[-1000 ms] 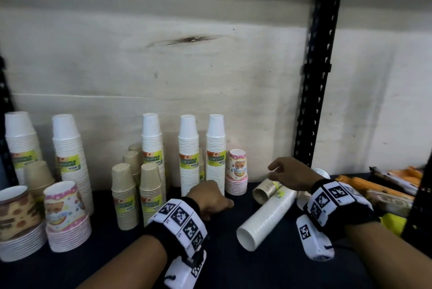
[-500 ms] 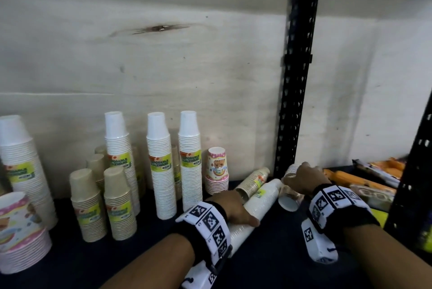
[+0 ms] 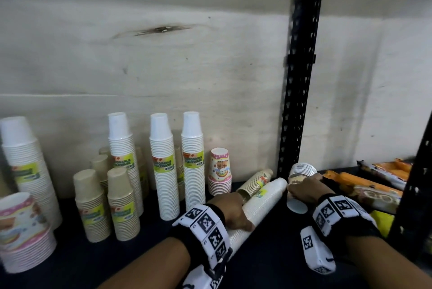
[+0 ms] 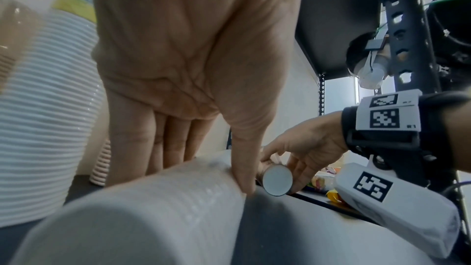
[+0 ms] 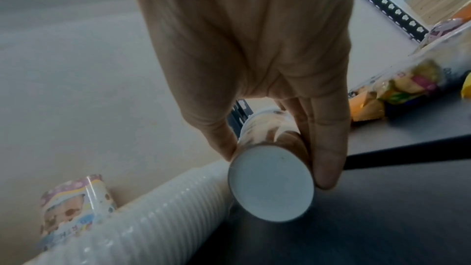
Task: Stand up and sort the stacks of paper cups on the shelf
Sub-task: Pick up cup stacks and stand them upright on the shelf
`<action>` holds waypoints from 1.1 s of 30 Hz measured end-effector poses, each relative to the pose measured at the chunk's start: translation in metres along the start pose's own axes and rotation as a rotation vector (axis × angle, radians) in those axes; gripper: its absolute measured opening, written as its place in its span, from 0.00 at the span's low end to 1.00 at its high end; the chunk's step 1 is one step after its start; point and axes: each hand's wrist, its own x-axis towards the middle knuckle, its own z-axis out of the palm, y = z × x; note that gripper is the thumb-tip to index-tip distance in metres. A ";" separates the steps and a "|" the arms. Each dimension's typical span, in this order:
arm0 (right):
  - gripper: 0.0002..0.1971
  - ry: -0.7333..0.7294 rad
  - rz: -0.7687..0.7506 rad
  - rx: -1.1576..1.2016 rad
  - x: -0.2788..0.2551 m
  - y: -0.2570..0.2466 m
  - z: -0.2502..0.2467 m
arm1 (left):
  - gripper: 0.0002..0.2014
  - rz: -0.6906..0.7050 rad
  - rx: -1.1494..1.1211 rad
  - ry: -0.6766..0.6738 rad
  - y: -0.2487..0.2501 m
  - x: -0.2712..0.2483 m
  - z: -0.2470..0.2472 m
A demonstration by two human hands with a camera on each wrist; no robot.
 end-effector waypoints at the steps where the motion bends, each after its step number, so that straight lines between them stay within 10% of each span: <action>1: 0.21 -0.002 -0.027 -0.041 -0.003 0.003 -0.004 | 0.34 0.000 0.000 0.011 -0.001 -0.004 -0.002; 12: 0.21 0.111 0.147 0.470 -0.050 -0.021 -0.054 | 0.36 -0.071 -0.249 0.134 -0.049 -0.042 -0.011; 16: 0.46 -0.037 0.095 0.482 -0.064 -0.037 -0.067 | 0.42 -0.097 -0.483 0.227 -0.078 -0.051 -0.004; 22: 0.23 -0.095 -0.186 0.341 -0.077 -0.067 -0.075 | 0.47 -0.115 -0.631 0.288 -0.109 -0.069 0.003; 33: 0.14 -0.208 -0.299 0.339 -0.087 -0.130 -0.070 | 0.49 -0.186 -0.734 0.455 -0.150 -0.069 0.023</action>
